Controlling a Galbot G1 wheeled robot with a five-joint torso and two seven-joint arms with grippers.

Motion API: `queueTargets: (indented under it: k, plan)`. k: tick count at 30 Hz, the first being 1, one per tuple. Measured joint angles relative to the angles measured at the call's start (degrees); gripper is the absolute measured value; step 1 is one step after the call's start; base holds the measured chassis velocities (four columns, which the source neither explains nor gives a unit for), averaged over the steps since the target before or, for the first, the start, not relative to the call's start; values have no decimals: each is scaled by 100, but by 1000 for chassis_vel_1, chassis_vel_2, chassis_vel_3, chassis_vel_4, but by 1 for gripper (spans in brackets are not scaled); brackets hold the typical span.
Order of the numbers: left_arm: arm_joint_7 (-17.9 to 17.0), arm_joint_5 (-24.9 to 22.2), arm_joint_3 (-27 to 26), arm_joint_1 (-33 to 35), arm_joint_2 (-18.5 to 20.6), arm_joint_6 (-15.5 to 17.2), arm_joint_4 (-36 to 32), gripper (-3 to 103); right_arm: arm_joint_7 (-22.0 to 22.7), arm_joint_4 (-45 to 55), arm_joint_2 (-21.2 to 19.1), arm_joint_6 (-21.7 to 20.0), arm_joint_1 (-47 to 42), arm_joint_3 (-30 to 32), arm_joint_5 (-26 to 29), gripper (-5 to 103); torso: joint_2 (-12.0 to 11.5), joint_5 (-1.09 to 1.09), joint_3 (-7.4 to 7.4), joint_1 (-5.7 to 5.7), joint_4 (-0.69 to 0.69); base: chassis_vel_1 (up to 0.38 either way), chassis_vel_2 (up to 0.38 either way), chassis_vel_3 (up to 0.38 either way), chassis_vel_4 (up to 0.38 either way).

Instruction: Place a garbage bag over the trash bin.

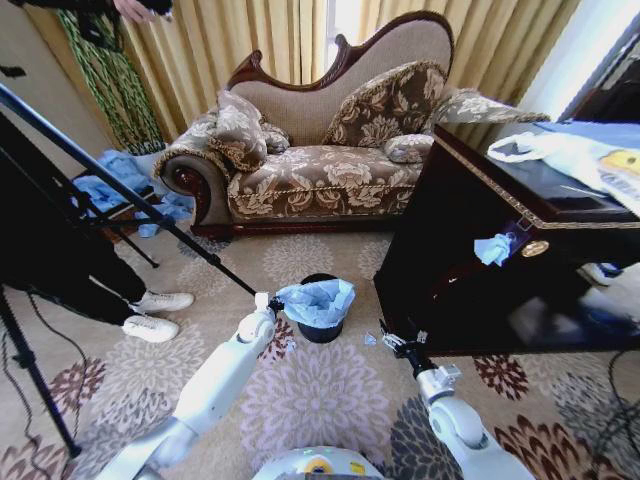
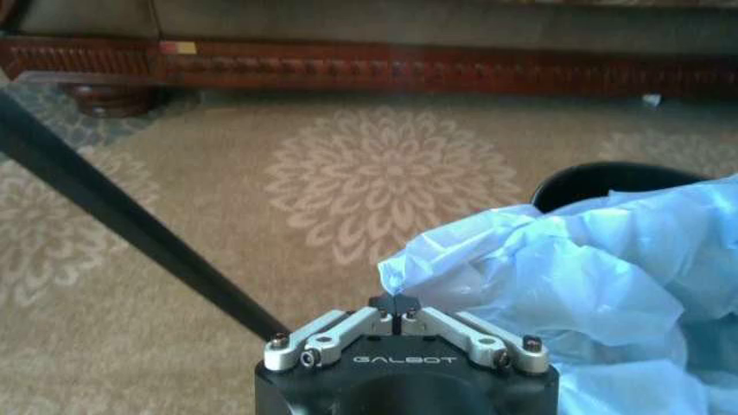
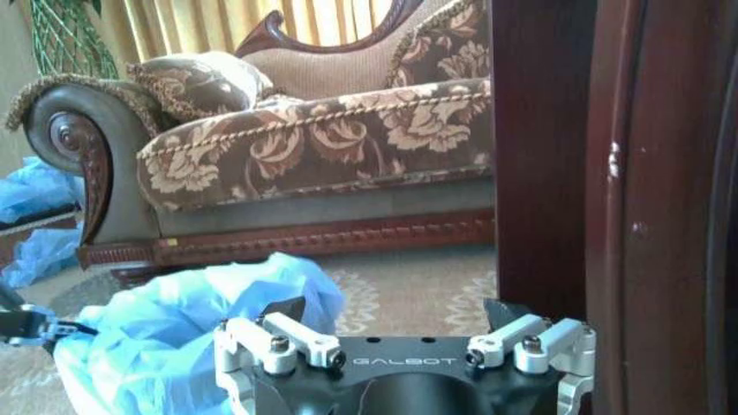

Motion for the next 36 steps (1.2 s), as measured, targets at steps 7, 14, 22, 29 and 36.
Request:
queueTargets:
  k: [7, 14, 22, 29, 36]
  plan:
    - [46, 133, 5, 89, -5, -84, -198, 0, 436, -46, 43, -280, 814, -608, 337, 100, 0, 1, 0, 0, 1, 0, 0, 0, 0]
    - [46, 189, -65, 176, 17, -102, -284, 0, 1138, -301, 68, -742, 1986, -1516, 1062, 100, 0, -2, 0, 1, 2, 0, 0, 0, 0]
    - [50, 224, -101, 217, 13, -104, -353, 0, 1887, -891, 282, -1161, 3005, -2313, 1594, 98, 0, 1, 1, 1, 2, 0, 0, 0, 0]
    - [96, 290, -91, 211, -85, -104, -308, 0, 2283, -1262, 237, -1623, 3743, -2795, 2227, 78, 0, -1, 1, 2, 0, 0, 0, 0, 0]
    - [115, 296, -89, 176, -113, -105, -292, 0, 2787, -1252, 173, -2039, 4029, -3238, 2901, 65, 0, 0, 1, 0, 0, 0, 0, 0, 0]
